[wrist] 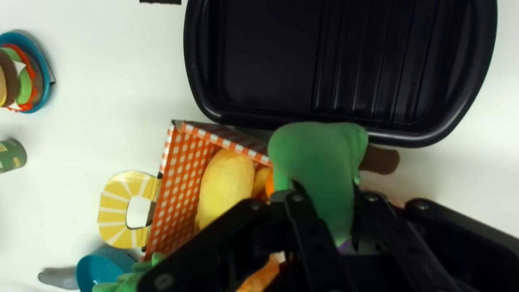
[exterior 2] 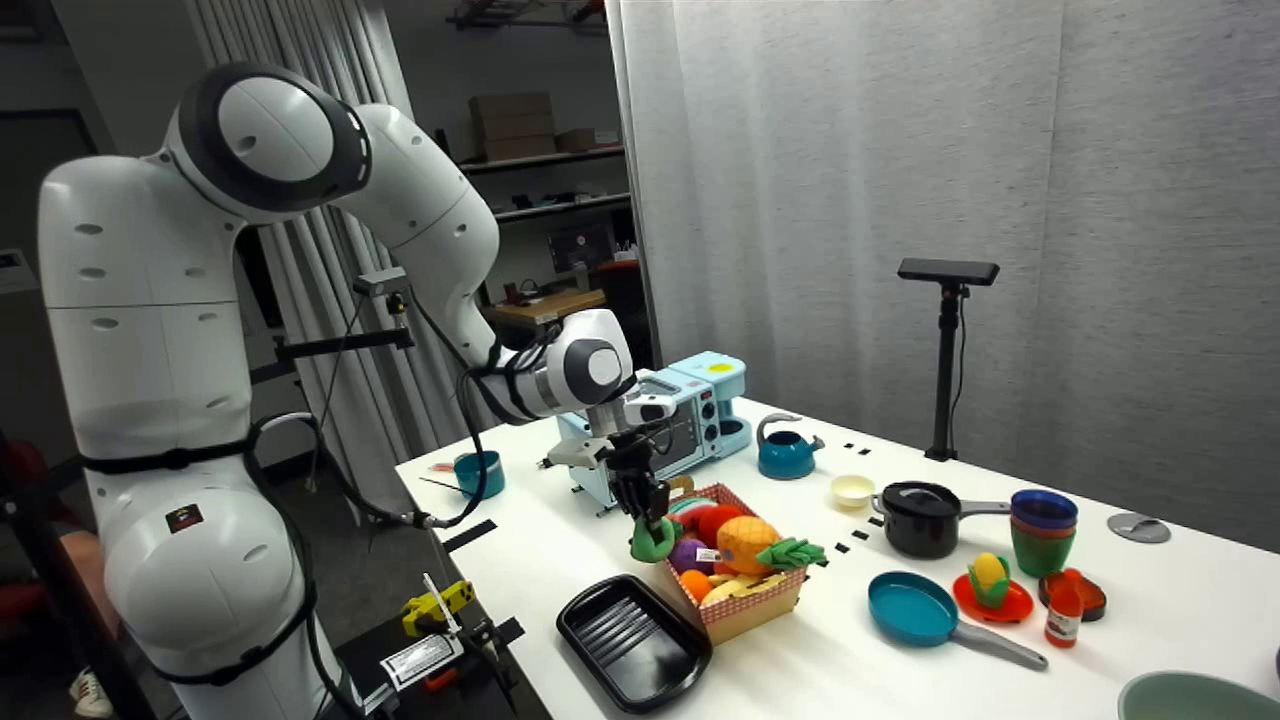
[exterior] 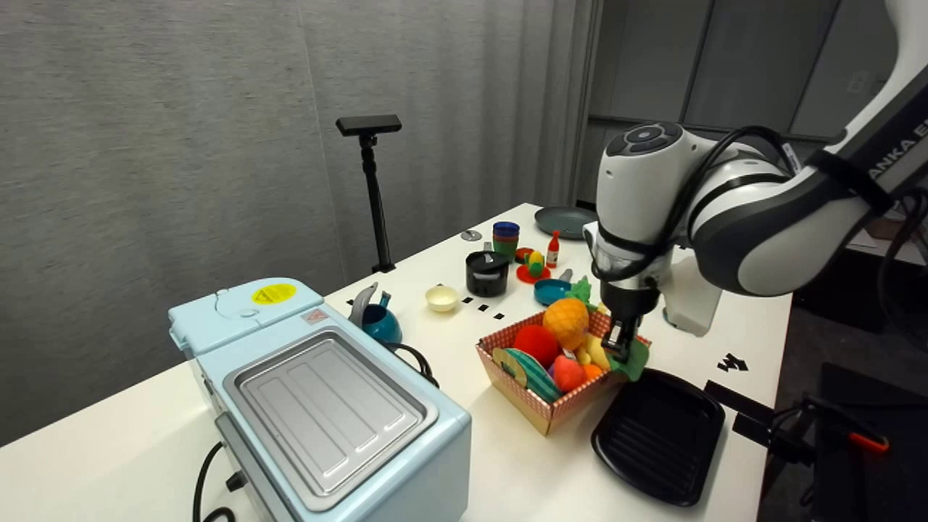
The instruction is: Put the peach plush toy in the box and remove the green plush from the box and put it on the tray
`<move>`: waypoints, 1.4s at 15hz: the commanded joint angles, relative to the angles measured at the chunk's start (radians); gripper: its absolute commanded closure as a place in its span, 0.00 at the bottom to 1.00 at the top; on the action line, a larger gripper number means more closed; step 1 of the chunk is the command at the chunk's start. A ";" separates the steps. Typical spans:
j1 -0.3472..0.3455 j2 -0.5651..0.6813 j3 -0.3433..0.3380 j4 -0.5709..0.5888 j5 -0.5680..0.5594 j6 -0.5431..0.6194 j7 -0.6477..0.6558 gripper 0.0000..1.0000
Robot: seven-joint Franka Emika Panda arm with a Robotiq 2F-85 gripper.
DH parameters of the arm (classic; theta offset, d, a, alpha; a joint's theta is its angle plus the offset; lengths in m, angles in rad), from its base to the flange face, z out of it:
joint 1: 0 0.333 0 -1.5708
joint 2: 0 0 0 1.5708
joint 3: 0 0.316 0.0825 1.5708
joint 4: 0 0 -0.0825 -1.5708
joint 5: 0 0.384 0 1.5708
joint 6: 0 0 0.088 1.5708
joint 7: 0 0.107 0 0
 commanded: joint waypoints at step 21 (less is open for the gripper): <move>-0.173 0.129 0.041 -0.011 0.427 0.046 -0.373 0.00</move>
